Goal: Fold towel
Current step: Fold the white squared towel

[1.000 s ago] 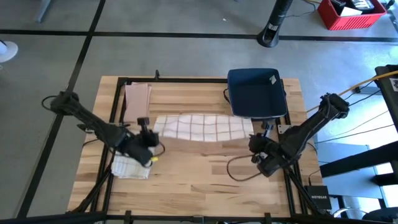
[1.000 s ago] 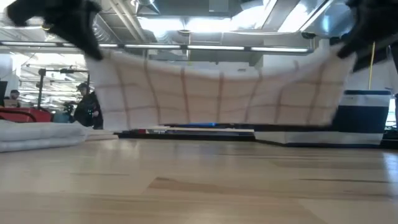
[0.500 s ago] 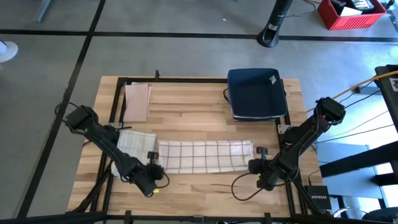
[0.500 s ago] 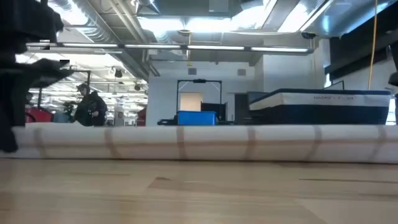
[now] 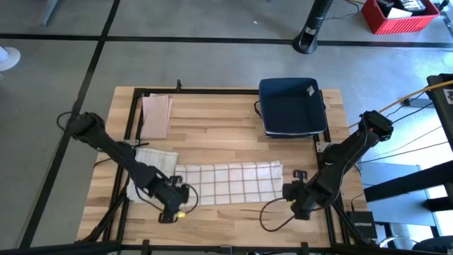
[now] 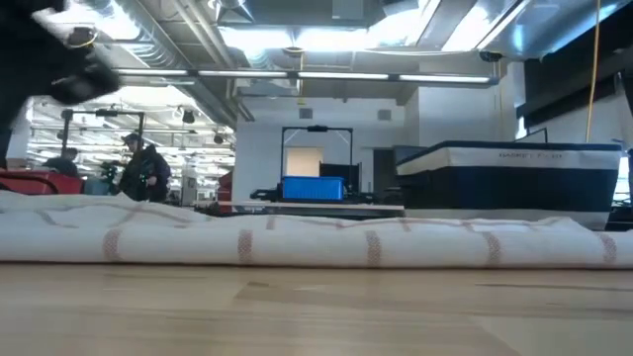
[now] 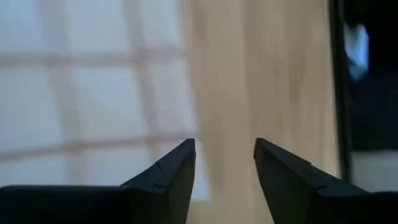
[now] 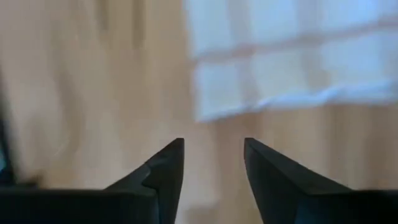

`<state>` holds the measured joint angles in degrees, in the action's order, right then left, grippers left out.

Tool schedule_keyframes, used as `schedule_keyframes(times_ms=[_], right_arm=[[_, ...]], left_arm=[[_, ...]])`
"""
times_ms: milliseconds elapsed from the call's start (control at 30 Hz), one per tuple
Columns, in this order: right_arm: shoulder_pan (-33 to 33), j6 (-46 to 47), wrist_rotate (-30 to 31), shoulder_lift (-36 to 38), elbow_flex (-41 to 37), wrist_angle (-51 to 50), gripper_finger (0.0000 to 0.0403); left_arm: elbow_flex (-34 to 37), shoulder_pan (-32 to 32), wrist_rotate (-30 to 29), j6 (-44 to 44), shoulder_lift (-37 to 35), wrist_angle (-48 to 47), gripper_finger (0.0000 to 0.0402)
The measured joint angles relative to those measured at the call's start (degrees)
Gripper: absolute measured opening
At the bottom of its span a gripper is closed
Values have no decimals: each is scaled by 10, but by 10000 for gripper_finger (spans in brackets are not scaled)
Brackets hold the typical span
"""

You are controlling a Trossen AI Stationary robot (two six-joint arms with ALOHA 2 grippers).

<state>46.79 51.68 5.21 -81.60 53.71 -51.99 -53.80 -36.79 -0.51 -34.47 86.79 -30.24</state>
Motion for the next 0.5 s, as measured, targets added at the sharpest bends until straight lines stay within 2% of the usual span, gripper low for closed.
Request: schedule_keyframes(times_ms=[133, 200, 300, 500], right_arm=[[-20, 8, 138, 0, 4, -14, 174], [-33, 40, 169, 0, -14, -10, 174], [-51, 113, 151, 11, -61, 14, 174], [-57, 234, 99, 99, -181, 133, 174]], left_arm=[[-1, 25, -134, 22, -46, 2, 159], [-1, 38, -196, 40, -51, 7, 157], [-1, 62, -230, 75, -43, 35, 153], [-1, 114, -229, 116, 20, 101, 148]])
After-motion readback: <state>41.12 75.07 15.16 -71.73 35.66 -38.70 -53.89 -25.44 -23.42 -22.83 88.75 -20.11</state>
